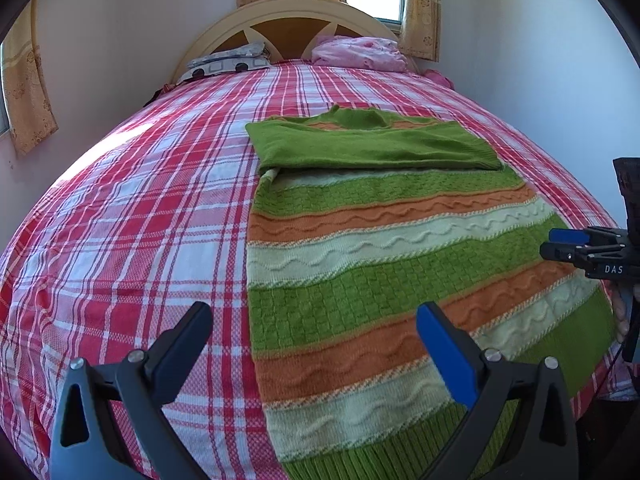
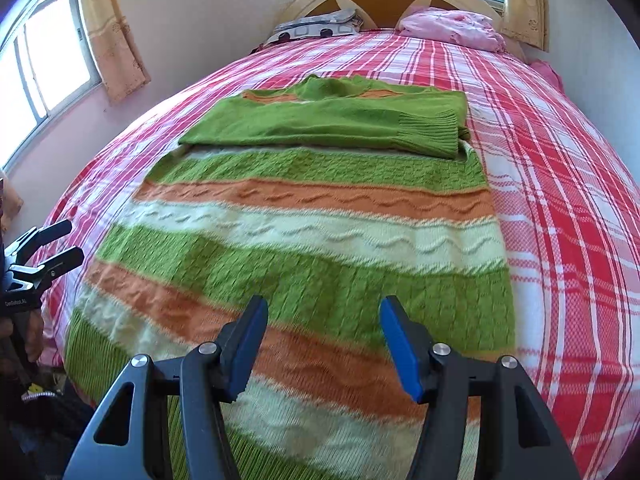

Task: Fold small clothes
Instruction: 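Open the right tool and pull it back from the sweater, then move the left tool to the ribbed hem corner and close on it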

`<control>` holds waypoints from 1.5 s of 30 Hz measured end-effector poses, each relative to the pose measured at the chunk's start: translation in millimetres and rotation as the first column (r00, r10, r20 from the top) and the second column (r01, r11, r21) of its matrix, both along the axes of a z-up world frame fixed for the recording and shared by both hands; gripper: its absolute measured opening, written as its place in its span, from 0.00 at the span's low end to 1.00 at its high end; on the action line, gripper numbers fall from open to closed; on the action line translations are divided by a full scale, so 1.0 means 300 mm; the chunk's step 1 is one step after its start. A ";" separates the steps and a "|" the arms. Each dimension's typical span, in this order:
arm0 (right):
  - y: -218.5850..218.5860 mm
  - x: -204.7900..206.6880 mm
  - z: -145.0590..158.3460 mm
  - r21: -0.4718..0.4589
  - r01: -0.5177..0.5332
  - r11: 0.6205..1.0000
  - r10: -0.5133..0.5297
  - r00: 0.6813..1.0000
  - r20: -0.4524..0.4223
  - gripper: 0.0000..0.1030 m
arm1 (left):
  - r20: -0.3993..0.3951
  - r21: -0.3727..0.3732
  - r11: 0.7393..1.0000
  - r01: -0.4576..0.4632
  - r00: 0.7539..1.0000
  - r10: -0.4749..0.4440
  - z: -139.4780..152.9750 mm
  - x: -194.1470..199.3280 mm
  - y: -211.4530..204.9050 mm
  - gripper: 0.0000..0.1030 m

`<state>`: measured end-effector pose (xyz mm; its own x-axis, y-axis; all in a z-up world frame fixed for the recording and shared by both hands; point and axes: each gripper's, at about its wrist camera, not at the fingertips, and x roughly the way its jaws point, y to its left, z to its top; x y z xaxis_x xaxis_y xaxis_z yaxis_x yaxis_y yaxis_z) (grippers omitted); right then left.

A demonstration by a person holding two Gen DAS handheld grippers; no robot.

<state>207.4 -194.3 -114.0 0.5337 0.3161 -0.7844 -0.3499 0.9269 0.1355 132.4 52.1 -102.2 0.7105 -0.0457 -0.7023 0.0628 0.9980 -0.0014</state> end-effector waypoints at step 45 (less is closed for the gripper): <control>-0.132 -0.341 -0.008 -0.025 0.096 0.995 -0.096 0.995 0.021 0.59 | -0.226 -0.272 0.960 -0.062 0.974 -0.001 -0.157 -0.226 0.074 0.11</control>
<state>105.0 -233.8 -116.5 0.5763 0.2422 -0.7805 -0.2616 0.9595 0.1046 64.5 74.4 -149.3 0.5420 -0.2410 -0.8051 -0.0011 0.9578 -0.2875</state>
